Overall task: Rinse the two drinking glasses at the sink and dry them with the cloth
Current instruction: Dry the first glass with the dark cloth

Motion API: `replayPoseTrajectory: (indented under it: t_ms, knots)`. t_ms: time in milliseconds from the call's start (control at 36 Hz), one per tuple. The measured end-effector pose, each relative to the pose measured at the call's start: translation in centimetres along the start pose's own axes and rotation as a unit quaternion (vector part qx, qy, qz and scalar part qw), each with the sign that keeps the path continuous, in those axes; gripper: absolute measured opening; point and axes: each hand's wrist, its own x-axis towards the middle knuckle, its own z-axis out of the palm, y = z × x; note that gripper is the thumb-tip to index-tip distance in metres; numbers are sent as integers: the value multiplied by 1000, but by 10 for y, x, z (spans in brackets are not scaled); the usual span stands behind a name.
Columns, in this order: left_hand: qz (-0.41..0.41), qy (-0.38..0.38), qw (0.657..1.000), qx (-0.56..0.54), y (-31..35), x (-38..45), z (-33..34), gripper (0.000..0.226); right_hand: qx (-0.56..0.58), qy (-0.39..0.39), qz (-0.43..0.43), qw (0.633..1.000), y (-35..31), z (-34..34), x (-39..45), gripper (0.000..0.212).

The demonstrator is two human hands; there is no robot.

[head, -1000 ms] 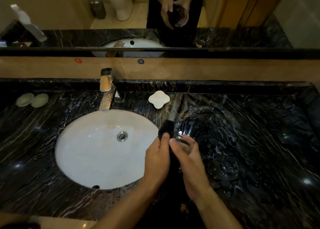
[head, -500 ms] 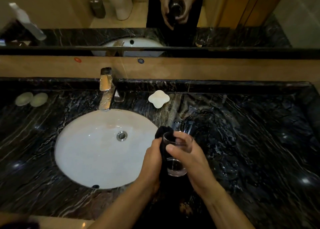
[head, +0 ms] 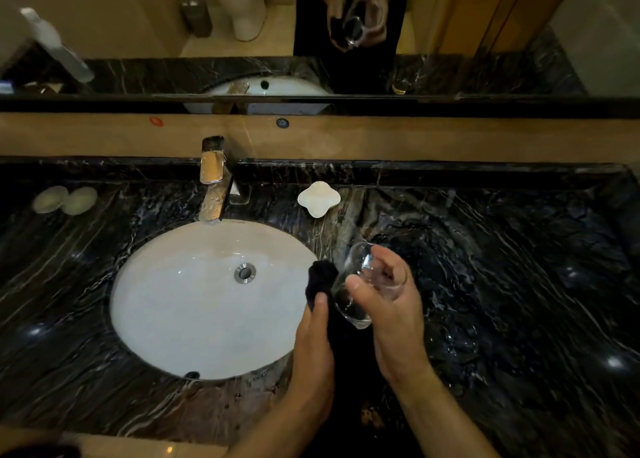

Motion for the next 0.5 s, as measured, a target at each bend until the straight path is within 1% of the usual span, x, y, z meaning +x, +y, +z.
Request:
replayPoseTrajectory:
  t_ms: [28, 56, 111, 139, 250, 333, 417, 500]
  knots:
    - [-50, -9, 994, -96, 3, -1, 3, 41, 1, -11, -16, 1000, 0, 2, -2, 73]
    - [-90, -14, 982, -166, 7, -2, 7, 45, 1, -24, -27, 999, 1, 3, -4, 73]
    - [-131, -32, 961, -241, 15, -1, 7, 49, -9, -54, -32, 998, 3, 3, -7, 73]
    - [-144, -42, 955, -256, 18, 1, 4, 49, -17, -70, -31, 997, 4, 2, -9, 74]
    - [-188, -99, 936, -281, 20, 13, -6, 50, -49, -113, -31, 992, 9, -3, -16, 74]
    - [-218, -110, 929, -277, 15, 9, -9, 48, -93, -123, -38, 987, 12, -7, -21, 73]
    - [-251, -119, 921, -271, 6, -2, -12, 42, -137, -123, -58, 981, 7, -8, -21, 80]
    - [-281, -131, 912, -268, 1, -10, -21, 46, -169, -122, -69, 976, 2, -13, -17, 81]
